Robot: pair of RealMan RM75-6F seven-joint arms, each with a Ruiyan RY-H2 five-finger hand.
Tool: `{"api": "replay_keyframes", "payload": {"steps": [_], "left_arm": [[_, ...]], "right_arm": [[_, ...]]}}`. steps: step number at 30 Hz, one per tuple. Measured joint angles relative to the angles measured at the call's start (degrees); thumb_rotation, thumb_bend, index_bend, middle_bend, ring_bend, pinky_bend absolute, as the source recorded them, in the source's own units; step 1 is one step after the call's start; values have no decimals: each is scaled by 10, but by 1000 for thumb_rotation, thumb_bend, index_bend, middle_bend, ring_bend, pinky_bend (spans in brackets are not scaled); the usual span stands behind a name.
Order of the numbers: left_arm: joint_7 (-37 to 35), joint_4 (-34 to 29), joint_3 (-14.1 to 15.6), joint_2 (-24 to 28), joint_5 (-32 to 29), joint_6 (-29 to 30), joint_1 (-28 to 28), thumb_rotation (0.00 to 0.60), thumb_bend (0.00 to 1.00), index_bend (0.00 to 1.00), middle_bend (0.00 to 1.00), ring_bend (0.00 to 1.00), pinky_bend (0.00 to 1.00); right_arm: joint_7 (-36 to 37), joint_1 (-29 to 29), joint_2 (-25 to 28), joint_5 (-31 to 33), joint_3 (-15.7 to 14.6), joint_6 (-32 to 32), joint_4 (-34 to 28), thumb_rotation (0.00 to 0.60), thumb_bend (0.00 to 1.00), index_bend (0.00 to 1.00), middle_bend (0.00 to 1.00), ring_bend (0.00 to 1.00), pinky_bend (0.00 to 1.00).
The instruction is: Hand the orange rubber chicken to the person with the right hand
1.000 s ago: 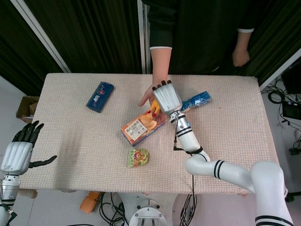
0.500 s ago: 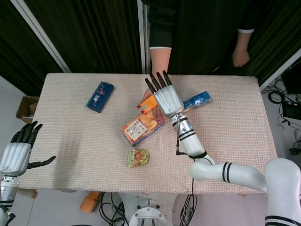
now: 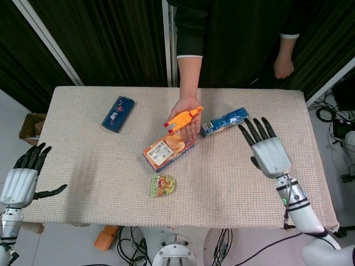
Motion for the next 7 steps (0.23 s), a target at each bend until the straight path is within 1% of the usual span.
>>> {"api": "replay_keyframes", "payload": {"steps": [2,3,5,7], "left_arm": [[4,-2,0,-1,0,3,2,324,12,57,27,37,186],[5,-2,1,-2,0,3,3,323,12,57,27,37,187],[7,-2,2,-6,0,3,3,322,12,57,27,37,186],[8,0,2,-10,1,2,3,321,13,57,27,37,186]], "right_arm": [[75,-55,7,-34,-33,41,33,600,134,0,0,0,0],[107,-77,7,-43,-45,58,53,600,153,0,0,0,0],[178,-122,2,-56,-64,89,109,600,173,0,0,0,0],[234,-154,-9,-63,-75,109,163,600,176,0,0,0,0]]}}
